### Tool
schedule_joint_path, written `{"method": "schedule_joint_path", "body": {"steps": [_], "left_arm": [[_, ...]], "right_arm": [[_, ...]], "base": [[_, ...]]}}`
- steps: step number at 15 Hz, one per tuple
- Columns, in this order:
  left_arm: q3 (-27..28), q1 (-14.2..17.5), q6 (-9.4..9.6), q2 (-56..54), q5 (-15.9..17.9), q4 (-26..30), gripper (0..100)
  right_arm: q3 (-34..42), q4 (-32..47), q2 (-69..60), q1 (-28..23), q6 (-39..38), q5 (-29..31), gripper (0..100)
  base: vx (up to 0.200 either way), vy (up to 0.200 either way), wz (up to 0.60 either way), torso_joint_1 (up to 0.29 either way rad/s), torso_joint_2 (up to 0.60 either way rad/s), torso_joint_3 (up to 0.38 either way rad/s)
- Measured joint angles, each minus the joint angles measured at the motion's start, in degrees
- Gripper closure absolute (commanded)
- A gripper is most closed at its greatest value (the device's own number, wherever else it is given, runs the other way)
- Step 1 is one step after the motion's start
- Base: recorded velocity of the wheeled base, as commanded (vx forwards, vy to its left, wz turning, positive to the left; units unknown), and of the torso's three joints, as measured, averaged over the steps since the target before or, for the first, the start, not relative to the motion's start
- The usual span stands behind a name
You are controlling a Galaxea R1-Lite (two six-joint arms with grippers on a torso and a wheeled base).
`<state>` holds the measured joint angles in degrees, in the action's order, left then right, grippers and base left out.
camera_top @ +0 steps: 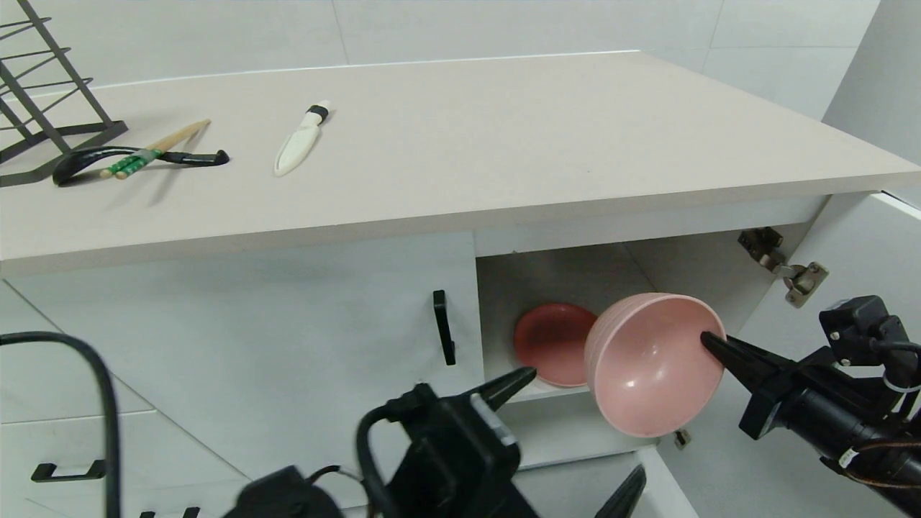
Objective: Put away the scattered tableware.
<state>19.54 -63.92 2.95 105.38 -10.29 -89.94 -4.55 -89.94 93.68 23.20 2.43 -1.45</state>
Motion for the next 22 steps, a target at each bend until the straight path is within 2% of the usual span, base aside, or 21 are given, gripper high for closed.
{"method": "schedule_joint_path", "body": {"steps": [2, 4, 5, 9, 11, 13, 15, 18, 19, 20, 22], "left_arm": [[-9.4, 6.1, -1.78, -6.8, 17.5, 0.0, 0], [-15.5, 12.0, -2.73, -12.5, 30.9, 0.0, 0], [-17.5, 14.2, -3.44, -15.1, 34.2, 0.0, 0], [-19.4, 16.9, -3.93, -22.1, 35.4, 0.0, 0], [-19.5, 19.7, -3.79, -26.0, 35.2, 0.6, 0], [-19.5, 22.3, -3.61, -31.4, 35.0, 6.7, 0], [-19.5, 26.0, -2.79, -39.4, 35.0, 19.4, 0], [-19.5, 34.4, -1.73, -56.4, 35.2, 39.8, 0], [-19.5, 38.0, -1.45, -63.2, 35.1, 47.6, 0], [-19.5, 42.1, -1.21, -69.7, 34.1, 55.6, 0], [-19.5, 50.4, -0.82, -78.9, 28.9, 69.0, 0]], "right_arm": [[0.6, 0.0, 0.5, 0.0, 0.0, 0.0, 100], [0.9, 0.0, 1.1, 0.0, 0.0, 0.0, 100], [1.0, 0.0, 1.4, 0.0, 0.0, 0.0, 100], [1.6, 0.0, 2.6, 0.0, 0.0, 0.0, 100], [1.7, 0.0, 3.0, 0.0, 0.1, 0.0, 100], [1.7, 0.0, 3.3, 0.0, 0.1, 0.0, 100], [1.7, 0.0, 3.4, 0.0, 0.1, 0.0, 100], [1.7, 0.0, 4.2, 0.0, 0.1, 0.0, 100], [1.7, 0.0, 4.7, 0.0, 0.1, 0.1, 100], [1.7, 0.0, 5.1, 0.0, 0.1, 0.1, 100], [1.7, 0.0, 5.4, 0.0, 0.1, 0.1, 100]], "base": [[0.0, 0.0, 0.0, 0.0, 0.0, 0.0], [0.0, 0.0, 0.0, 0.0, 0.0, 0.0], [0.0, 0.0, 0.0, 0.0, 0.0, 0.0], [0.0, 0.0, 0.0, 0.0, 0.0, 0.0], [0.0, 0.0, 0.0, 0.0, 0.0, 0.0], [0.0, 0.0, 0.0, 0.0, 0.0, 0.0], [0.0, 0.0, 0.0, 0.0, 0.0, 0.0], [0.0, 0.0, 0.0, 0.0, 0.0, 0.0], [0.0, 0.0, 0.0, 0.0, 0.0, 0.0], [0.0, 0.0, 0.0, 0.0, 0.0, 0.0], [0.0, 0.0, 0.0, 0.0, 0.0, 0.0]]}}
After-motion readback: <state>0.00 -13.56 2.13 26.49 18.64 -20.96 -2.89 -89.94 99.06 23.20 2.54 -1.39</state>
